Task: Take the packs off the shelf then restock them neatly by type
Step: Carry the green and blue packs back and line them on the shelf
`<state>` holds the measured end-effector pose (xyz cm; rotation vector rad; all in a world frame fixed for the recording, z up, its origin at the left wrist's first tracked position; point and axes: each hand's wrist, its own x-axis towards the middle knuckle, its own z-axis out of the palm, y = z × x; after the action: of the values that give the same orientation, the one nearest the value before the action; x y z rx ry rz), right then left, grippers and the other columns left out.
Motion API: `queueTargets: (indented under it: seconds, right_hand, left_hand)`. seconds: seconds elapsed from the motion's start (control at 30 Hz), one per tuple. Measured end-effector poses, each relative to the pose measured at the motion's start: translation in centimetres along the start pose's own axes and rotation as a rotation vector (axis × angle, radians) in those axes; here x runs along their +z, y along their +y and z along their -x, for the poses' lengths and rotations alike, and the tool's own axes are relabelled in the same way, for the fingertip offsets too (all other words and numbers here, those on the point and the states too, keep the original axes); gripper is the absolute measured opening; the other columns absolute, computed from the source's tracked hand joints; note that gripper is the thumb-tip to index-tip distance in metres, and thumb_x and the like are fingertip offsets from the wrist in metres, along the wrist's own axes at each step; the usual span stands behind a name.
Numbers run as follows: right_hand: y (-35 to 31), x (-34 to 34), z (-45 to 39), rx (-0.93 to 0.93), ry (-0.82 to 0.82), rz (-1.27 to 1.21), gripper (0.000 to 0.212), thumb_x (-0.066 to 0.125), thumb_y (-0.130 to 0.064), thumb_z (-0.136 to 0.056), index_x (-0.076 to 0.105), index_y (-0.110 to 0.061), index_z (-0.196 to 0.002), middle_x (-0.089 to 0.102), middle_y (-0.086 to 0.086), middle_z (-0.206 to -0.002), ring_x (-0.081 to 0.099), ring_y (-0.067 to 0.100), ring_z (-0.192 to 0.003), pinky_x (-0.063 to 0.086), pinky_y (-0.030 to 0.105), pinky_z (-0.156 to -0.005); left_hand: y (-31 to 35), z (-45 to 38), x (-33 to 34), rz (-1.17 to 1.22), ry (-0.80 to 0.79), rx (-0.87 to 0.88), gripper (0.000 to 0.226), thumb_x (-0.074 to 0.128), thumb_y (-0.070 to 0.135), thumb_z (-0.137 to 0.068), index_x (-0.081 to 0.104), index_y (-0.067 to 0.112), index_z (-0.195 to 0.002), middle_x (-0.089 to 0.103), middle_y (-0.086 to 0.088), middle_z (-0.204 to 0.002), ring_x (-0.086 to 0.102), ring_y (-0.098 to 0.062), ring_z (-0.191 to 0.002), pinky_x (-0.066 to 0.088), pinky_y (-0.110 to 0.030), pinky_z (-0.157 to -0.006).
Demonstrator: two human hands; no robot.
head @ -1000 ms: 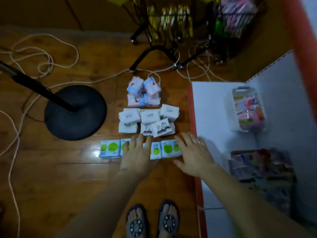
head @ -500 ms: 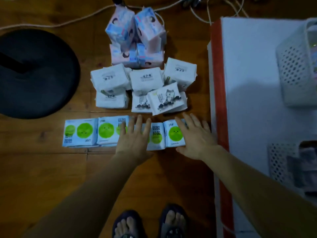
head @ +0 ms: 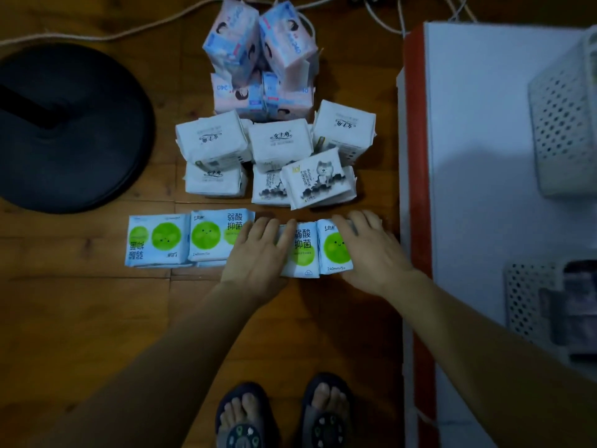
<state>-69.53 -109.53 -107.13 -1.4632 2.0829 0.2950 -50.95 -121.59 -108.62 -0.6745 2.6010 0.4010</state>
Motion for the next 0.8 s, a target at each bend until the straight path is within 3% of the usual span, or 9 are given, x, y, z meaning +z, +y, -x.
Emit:
queueTargets:
  seconds: [0.1, 0.2, 0.47, 0.8]
  right_hand:
    - [-0.6, -4.2, 3.2, -0.014, 0.018, 0.016, 0.096, 0.074, -0.039, -0.078, 0.019, -0.019, -0.154, 0.03, 0.009, -0.147, 0.022, 0.031, -0.14, 0.051, 0.053, -0.09]
    - [-1.7, -9.6, 6.7, -0.023, 0.053, 0.05, 0.096, 0.072, -0.039, -0.079, 0.017, -0.02, -0.155, 0.029, 0.009, -0.148, 0.024, 0.032, -0.14, 0.053, 0.048, -0.088]
    - [-5.6, -26.9, 15.0, -0.051, 0.191, 0.126, 0.103, 0.077, -0.046, -0.075, 0.021, -0.018, -0.156, 0.034, 0.01, -0.146, 0.031, 0.032, -0.137, 0.052, 0.044, -0.09]
    - [-8.8, -48.4, 26.5, -0.086, 0.351, 0.183, 0.104, 0.062, -0.052, -0.076, 0.005, -0.02, -0.157, 0.019, 0.009, -0.153, 0.017, 0.03, -0.143, 0.043, 0.043, -0.102]
  left_hand:
    - [0.8, 2.4, -4.5, 0.108, -0.043, -0.027, 0.105, 0.072, 0.045, -0.079, 0.007, 0.02, -0.158, 0.026, -0.008, -0.15, 0.017, -0.032, -0.144, 0.039, -0.053, -0.109]
    - [1.0, 4.9, -10.5, 0.151, -0.014, -0.004, 0.106, 0.074, 0.04, -0.077, 0.009, 0.019, -0.158, 0.026, -0.01, -0.15, 0.018, -0.031, -0.142, 0.05, -0.045, -0.097]
    - [1.3, 11.7, -28.4, 0.104, 0.146, -0.023, 0.104, 0.075, 0.041, -0.074, 0.01, 0.022, -0.153, 0.03, -0.009, -0.142, 0.023, -0.031, -0.135, 0.052, -0.048, -0.091]
    - [3.2, 21.0, -51.2, -0.014, 0.357, 0.017, 0.108, 0.072, 0.05, -0.081, 0.002, 0.02, -0.157, 0.025, -0.007, -0.149, 0.018, -0.03, -0.142, 0.05, -0.04, -0.096]
